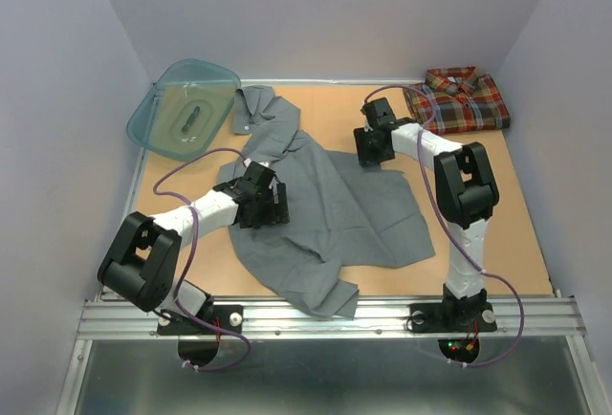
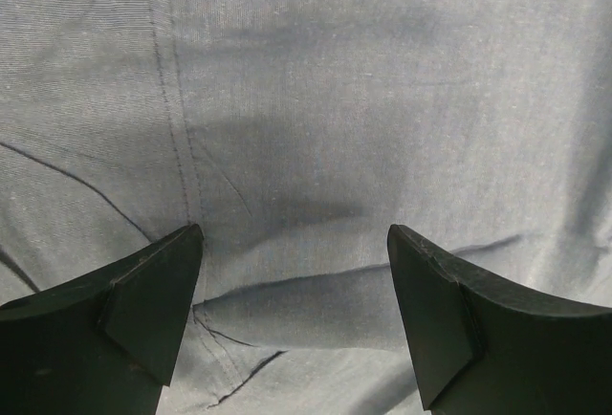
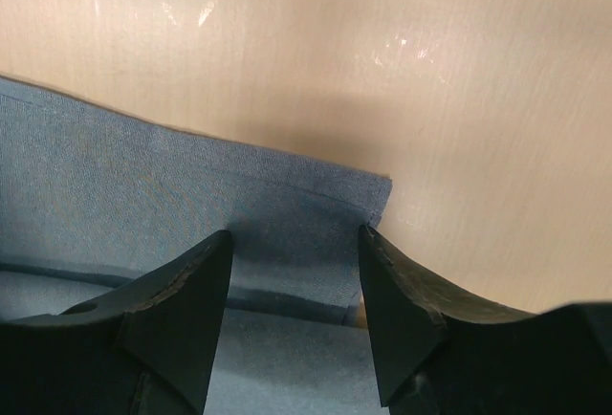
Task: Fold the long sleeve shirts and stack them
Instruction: Flatten the shirt out
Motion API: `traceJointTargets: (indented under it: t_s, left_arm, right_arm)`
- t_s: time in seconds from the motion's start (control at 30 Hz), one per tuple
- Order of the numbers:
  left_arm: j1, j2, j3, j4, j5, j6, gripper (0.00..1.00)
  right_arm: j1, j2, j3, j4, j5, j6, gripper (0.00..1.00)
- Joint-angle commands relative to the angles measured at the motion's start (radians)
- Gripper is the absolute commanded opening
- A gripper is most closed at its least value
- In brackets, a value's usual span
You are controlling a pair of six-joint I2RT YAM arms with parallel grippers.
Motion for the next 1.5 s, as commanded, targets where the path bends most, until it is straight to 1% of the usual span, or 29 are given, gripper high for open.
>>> traceJointTargets:
  t_s: [0.0, 0.1, 0.17, 0.23, 0.27, 0.33, 0.4, 0.43, 0.63, 0.73, 0.77, 0.87, 0.93, 0.97, 1.03, 1.07, 1.1, 1.13, 1.17, 1.2, 1.23, 1.3, 1.33, 1.4, 1.43, 1.47]
  left_arm:
    - [-0.007, -0.003, -0.032, 0.002, 0.039, 0.018, 0.90]
    - [-0.007, -0.010, -0.054, 0.002, 0.054, 0.016, 0.90]
    - [-0.007, -0.012, -0.066, 0.000, 0.063, 0.015, 0.90]
    - [-0.007, -0.007, -0.081, -0.002, 0.068, 0.016, 0.90]
    - [-0.007, -0.007, -0.089, -0.002, 0.077, 0.021, 0.90]
    - [-0.007, -0.007, -0.094, -0.011, 0.080, 0.027, 0.90]
    - [-0.007, -0.015, -0.094, -0.015, 0.085, 0.033, 0.90]
    - [-0.007, -0.016, -0.098, -0.023, 0.083, 0.035, 0.90]
    - [-0.007, -0.038, -0.109, -0.038, 0.122, 0.056, 0.90]
    - [-0.007, -0.055, -0.111, -0.055, 0.131, 0.064, 0.90]
    - [-0.007, -0.067, -0.112, -0.063, 0.131, 0.062, 0.90]
    - [-0.007, -0.084, -0.103, -0.078, 0.134, 0.070, 0.90]
    - [-0.007, -0.087, -0.094, -0.093, 0.134, 0.074, 0.90]
    - [-0.007, -0.093, -0.092, -0.097, 0.136, 0.074, 0.90]
    - [-0.007, -0.107, -0.088, -0.106, 0.142, 0.076, 0.90]
    - [-0.007, -0.113, -0.083, -0.113, 0.142, 0.079, 0.91]
    - [-0.007, -0.121, -0.077, -0.123, 0.139, 0.082, 0.93]
    - [-0.007, -0.128, -0.069, -0.132, 0.137, 0.082, 0.94]
    - [-0.007, -0.148, -0.054, -0.153, 0.131, 0.084, 0.95]
    - [-0.007, -0.157, -0.042, -0.161, 0.114, 0.082, 0.96]
    - [-0.007, -0.180, -0.019, -0.179, 0.104, 0.070, 0.98]
    - [-0.005, -0.206, 0.003, -0.189, 0.067, 0.059, 0.99]
    - [-0.002, -0.225, 0.020, -0.190, 0.051, 0.052, 0.99]
    - [0.018, -0.231, 0.034, -0.193, -0.001, 0.044, 0.99]
    - [0.027, -0.230, 0.035, -0.192, -0.030, 0.044, 0.99]
    - [0.039, -0.217, 0.040, -0.186, -0.042, 0.044, 0.99]
  right_arm:
    - [-0.006, 0.042, 0.036, 0.026, 0.038, -0.002, 0.60]
    - [-0.008, 0.066, 0.027, 0.032, 0.073, -0.005, 0.54]
    - [-0.008, 0.076, 0.024, 0.038, 0.120, -0.005, 0.42]
    - [-0.009, 0.079, 0.028, 0.044, 0.146, -0.013, 0.23]
    - [-0.008, 0.080, 0.040, 0.046, 0.163, -0.014, 0.20]
    - [-0.014, 0.082, 0.065, 0.046, 0.176, -0.028, 0.19]
    - [-0.021, 0.076, 0.108, 0.046, 0.193, -0.039, 0.13]
    - [-0.037, 0.074, 0.125, 0.046, 0.199, -0.049, 0.12]
    - [-0.096, 0.080, 0.271, 0.046, 0.246, -0.114, 0.11]
    - [-0.121, 0.096, 0.318, 0.044, 0.266, -0.118, 0.13]
    - [-0.124, 0.099, 0.346, 0.046, 0.281, -0.147, 0.15]
    - [-0.129, 0.109, 0.390, 0.046, 0.282, -0.163, 0.21]
    - [-0.129, 0.111, 0.404, 0.046, 0.283, -0.167, 0.23]
    - [-0.130, 0.108, 0.406, 0.046, 0.289, -0.166, 0.30]
    - [-0.129, 0.087, 0.398, 0.046, 0.309, -0.149, 0.36]
    - [-0.129, 0.074, 0.392, 0.046, 0.317, -0.145, 0.42]
    - [-0.129, 0.059, 0.365, 0.046, 0.318, -0.134, 0.43]
    - [-0.130, 0.041, 0.346, 0.044, 0.317, -0.131, 0.46]
    - [-0.129, 0.013, 0.317, 0.046, 0.312, -0.099, 0.53]
    - [-0.130, -0.037, 0.291, 0.044, 0.297, -0.085, 0.58]
    - [-0.129, -0.071, 0.221, 0.044, 0.279, -0.053, 0.62]
    - [-0.129, -0.177, 0.142, 0.043, 0.204, -0.005, 0.64]
    - [-0.129, -0.214, 0.045, 0.042, 0.174, 0.051, 0.66]
    - [-0.129, -0.287, -0.060, 0.046, 0.095, 0.110, 0.67]
    - [-0.130, -0.352, -0.108, 0.043, 0.076, 0.162, 0.67]
    - [-0.129, -0.389, -0.205, 0.044, 0.062, 0.187, 0.67]
